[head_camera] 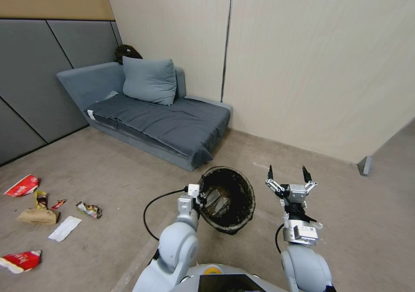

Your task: Pick up the trash bin, then pick up the garbage from the floor and place it into the trash bin.

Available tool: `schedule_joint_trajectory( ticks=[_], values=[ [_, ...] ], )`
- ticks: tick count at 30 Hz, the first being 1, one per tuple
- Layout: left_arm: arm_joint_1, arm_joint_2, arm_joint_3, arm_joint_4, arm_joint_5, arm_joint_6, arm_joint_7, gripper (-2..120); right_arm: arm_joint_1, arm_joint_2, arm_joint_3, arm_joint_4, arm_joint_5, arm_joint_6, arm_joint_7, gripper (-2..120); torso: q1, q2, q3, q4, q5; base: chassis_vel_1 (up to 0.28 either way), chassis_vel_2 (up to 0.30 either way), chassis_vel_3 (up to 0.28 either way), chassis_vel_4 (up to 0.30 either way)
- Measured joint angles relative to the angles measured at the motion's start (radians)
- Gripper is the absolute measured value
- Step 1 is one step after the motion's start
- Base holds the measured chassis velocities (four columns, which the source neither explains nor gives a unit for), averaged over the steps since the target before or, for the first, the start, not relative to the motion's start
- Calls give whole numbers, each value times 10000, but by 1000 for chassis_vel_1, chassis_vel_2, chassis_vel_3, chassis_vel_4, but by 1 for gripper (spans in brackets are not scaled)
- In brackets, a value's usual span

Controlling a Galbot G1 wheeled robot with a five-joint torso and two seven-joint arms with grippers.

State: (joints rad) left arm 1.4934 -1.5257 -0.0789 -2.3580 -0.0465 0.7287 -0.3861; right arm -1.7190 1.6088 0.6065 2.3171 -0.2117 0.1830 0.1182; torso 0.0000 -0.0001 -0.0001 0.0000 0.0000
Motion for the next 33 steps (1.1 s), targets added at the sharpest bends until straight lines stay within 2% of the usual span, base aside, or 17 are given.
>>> schedule_joint_trajectory(
  ticks=[4,15,33],
  values=[
    [282,-63,13,-130,507,-242,67,1,-5,-1,15,-5,45,29,-16,100,0,0,0,1,1,0,0,0,0],
    [687,-23,72,-110,755,-916,-72,1,-172,-1,224,127,171,161,-20,100,0,1,0,1,0,0,0,0,0],
    [675,-58,71,-68,1183,-1015,153,1,-167,-6,252,116,357,176,-75,100,0,1,0,0,1,0,0,0,0]
  ],
)
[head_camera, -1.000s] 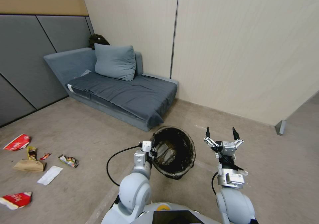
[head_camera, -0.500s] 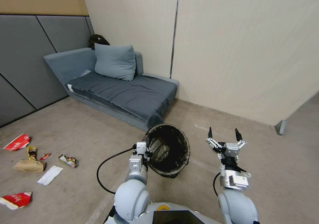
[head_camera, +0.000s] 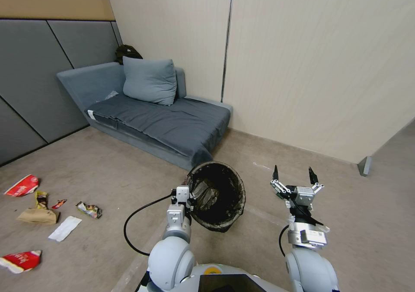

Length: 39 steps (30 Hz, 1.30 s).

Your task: Pick up the trash bin, then pick up the garbage from the floor and place it into the trash bin.

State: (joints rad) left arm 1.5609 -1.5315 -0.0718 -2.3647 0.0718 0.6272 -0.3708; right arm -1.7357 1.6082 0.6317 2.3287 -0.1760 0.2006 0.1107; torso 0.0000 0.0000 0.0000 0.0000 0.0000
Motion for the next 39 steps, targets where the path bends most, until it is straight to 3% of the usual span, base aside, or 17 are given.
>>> schedule_joint_trajectory(
  ticks=[23,39],
  values=[
    [39,-174,-5,158,197,-59,60,1,27,-1,40,-58,189,65,-146,100,0,0,0,0,0,-93,99,103,-97],
    [86,-79,-5,177,274,-58,90,1,114,0,95,-200,0,553,-271,100,0,1,0,1,-1,-12,11,8,-17]
  ],
)
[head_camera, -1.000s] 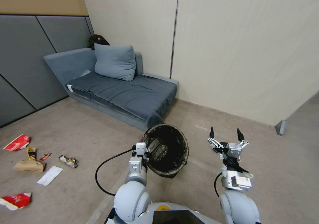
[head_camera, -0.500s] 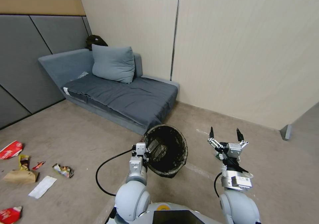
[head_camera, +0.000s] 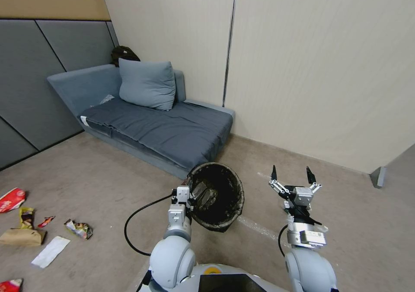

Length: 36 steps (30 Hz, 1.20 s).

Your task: Pick up the trash bin, then pick up the garbage from the floor and place it into the trash bin.

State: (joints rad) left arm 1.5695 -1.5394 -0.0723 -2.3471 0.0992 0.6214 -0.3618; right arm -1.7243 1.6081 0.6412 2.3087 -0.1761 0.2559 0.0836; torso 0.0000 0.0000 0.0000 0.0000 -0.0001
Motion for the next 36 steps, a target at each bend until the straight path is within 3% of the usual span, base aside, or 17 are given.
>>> schedule_joint_trajectory(
  ticks=[6,9,19,23,28,36],
  values=[
    [37,79,1,-6,17,0,8,1,105,0,111,-10,79,-191,10,100,0,0,0,-1,1,0,0,0,0],
    [70,106,1,-15,25,-9,20,1,540,0,552,-67,593,-1227,106,100,0,-1,0,1,2,0,0,0,0],
    [150,127,-3,-58,90,-53,31,1,647,-41,660,-113,726,-1446,115,100,0,0,0,-1,0,0,0,0,0],
    [153,121,-27,-68,134,-73,34,1,1145,-727,1231,-711,1245,-1840,-222,100,0,0,0,0,3,0,0,0,0],
    [167,104,-36,-74,197,-109,46,1,2207,-2233,2460,-1985,2353,-2668,-975,100,0,0,0,1,2,0,0,0,0],
    [240,123,-37,-95,235,-121,67,1,2264,-2331,2518,-2091,2421,-2707,-1042,100,0,0,0,-2,0,0,0,0,0]
  ],
)
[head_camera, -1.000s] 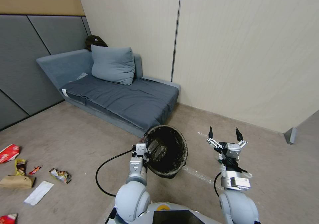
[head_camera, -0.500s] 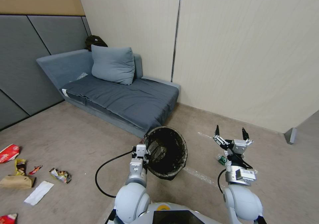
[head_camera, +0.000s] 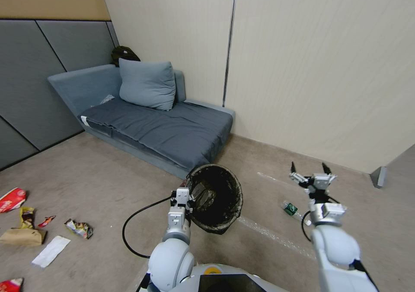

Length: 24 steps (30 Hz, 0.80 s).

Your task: Pick up the trash bin, then pick up the garbage from the floor and place it into the trash bin.

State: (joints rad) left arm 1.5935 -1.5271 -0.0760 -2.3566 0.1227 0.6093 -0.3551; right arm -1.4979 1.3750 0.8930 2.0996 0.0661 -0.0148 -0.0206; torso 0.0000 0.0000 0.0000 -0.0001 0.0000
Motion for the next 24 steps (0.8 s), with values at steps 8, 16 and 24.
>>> schedule_joint_trajectory(
  ticks=[8,16,24],
  values=[
    [23,450,9,-104,-219,74,183,1,422,-1243,-19,-2189,121,167,-587,100,0,0,0,2,3,0,0,0,0],
    [-331,1017,-171,-110,-521,196,297,1,684,-2026,-56,-3581,186,320,-959,100,0,0,0,1,0,0,0,0,0],
    [-436,1353,-248,-110,-593,213,396,1,698,-2204,-65,-3907,186,505,-1142,100,0,0,0,2,0,0,0,0,0]
  ],
)
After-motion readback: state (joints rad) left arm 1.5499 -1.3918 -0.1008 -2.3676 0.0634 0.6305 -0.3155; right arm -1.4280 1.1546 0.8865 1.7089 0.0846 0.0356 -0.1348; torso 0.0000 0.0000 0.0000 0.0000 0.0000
